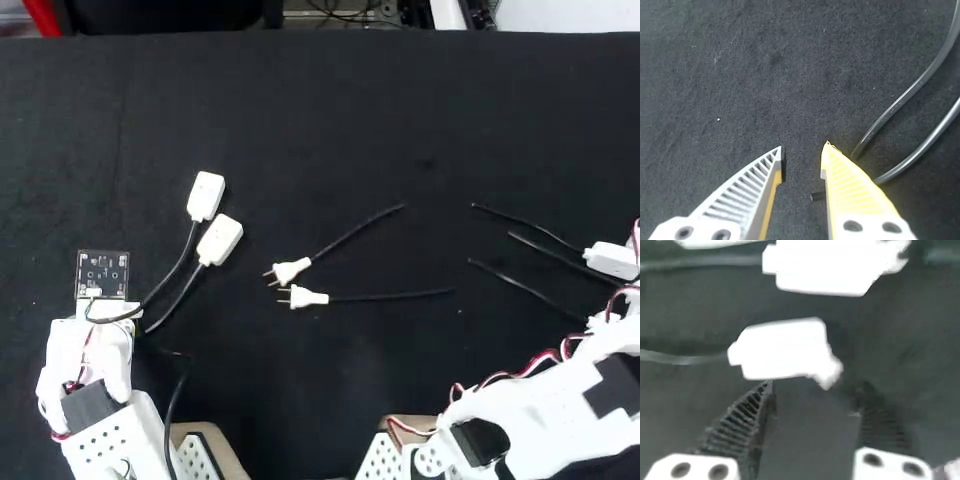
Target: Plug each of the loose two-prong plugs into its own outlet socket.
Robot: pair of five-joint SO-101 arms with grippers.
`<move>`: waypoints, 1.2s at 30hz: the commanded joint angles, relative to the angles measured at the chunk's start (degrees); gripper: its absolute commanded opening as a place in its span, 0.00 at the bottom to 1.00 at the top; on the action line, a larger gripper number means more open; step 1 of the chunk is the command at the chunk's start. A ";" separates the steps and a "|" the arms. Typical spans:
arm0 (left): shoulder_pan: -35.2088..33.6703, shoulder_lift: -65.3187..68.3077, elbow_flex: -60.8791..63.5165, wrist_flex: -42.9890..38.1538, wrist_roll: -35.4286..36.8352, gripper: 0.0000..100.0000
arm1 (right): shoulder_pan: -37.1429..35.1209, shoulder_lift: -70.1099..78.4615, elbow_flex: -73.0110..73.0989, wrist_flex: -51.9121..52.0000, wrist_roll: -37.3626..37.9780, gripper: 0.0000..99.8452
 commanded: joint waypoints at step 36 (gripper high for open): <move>0.13 -0.18 1.01 -1.14 0.44 0.13 | -89.76 -12.79 20.18 -6.95 -77.54 0.13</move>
